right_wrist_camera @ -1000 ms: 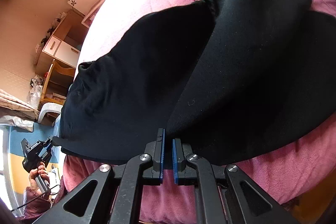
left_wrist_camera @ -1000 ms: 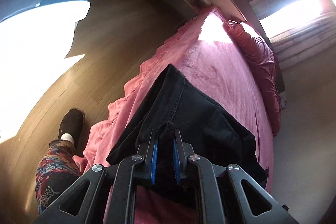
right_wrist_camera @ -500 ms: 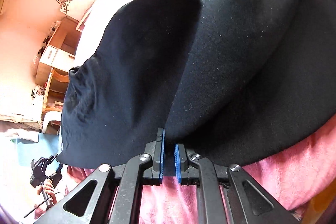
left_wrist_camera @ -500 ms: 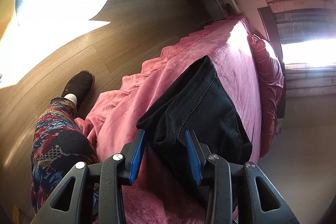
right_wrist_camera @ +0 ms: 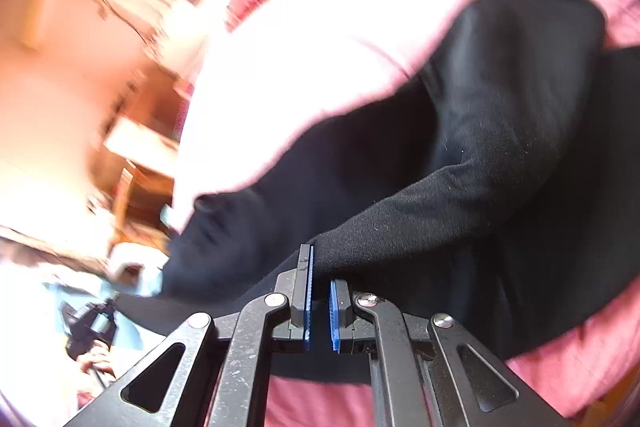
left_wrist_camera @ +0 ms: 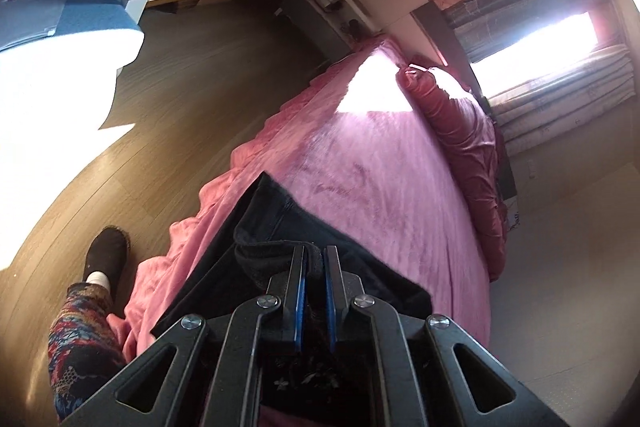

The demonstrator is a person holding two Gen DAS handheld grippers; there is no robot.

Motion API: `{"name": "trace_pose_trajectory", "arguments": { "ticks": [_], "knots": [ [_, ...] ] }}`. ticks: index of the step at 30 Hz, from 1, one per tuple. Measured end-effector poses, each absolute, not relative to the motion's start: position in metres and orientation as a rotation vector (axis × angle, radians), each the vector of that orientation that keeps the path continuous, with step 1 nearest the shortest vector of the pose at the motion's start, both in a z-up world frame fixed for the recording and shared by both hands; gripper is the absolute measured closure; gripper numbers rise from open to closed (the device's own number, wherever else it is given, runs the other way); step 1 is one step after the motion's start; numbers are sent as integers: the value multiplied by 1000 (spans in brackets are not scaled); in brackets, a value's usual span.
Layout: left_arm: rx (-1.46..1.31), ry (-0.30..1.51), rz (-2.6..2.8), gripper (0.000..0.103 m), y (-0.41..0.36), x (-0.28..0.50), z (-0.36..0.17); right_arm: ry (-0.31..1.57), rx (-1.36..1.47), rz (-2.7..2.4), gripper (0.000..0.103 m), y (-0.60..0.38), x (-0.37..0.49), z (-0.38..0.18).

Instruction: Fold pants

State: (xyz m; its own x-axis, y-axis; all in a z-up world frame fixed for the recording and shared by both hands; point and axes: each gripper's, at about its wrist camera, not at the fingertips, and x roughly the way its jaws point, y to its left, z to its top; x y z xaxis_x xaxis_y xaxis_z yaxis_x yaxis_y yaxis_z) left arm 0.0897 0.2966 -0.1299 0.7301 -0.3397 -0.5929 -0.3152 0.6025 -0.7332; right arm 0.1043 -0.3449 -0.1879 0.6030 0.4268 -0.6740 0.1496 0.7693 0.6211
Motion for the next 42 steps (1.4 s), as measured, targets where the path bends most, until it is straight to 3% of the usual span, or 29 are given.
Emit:
{"name": "trace_pose_trajectory", "arguments": {
  "ticks": [4, 10, 16, 20, 23, 26, 28, 35, 42],
  "knots": [
    [-859, 759, -1, 95, 296, 99, -118, 942, 590, 184, 96, -335, 98, -185],
    [-829, 1006, 108, 95, 295, 73, -200, 1126, 577, 109, 96, -328, 78, -253],
    [-847, 1098, 170, 95, 301, 52, -234, 1137, 557, 101, 96, -326, 76, -261],
    [-700, 1108, 179, 95, 289, 55, -219, 1107, 551, 126, 96, -328, 75, -248],
    [-660, 1126, 215, 88, 288, 60, -220, 1154, 490, 112, 96, -322, 79, -260],
    [-687, 1139, 277, 72, 296, 58, -221, 1165, 515, 100, 96, -322, 82, -269],
    [-681, 1105, 323, 71, 301, 53, -210, 1161, 526, 109, 96, -327, 80, -267],
    [-605, 915, 231, 70, 276, 51, -142, 1099, 629, 127, 73, -375, 54, -243],
    [-431, 1036, -154, 70, 150, 92, -153, 911, 785, -89, 72, -472, 43, -213]
  ]
}}
